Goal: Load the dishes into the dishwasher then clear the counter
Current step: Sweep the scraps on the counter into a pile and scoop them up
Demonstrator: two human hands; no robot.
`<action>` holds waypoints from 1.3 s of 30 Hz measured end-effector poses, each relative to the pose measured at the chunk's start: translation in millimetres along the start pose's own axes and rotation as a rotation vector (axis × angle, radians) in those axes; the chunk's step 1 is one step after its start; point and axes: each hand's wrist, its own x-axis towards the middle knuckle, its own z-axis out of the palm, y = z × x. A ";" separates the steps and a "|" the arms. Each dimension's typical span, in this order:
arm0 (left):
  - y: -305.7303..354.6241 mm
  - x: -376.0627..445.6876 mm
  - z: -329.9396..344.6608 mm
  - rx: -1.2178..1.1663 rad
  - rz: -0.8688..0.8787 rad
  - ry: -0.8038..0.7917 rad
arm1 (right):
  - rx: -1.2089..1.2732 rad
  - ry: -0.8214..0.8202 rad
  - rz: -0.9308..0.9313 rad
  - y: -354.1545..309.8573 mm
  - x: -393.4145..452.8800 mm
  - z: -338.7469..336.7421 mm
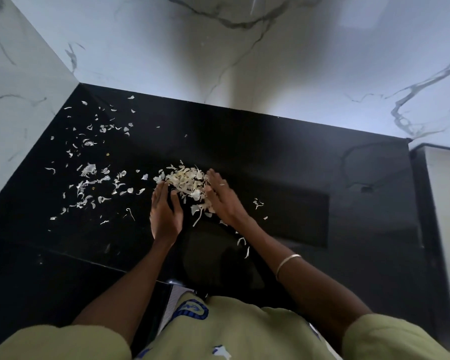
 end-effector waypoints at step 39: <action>-47.6 -46.7 -108.6 -0.554 0.039 0.275 | -0.568 0.111 0.151 -31.6 -21.9 72.3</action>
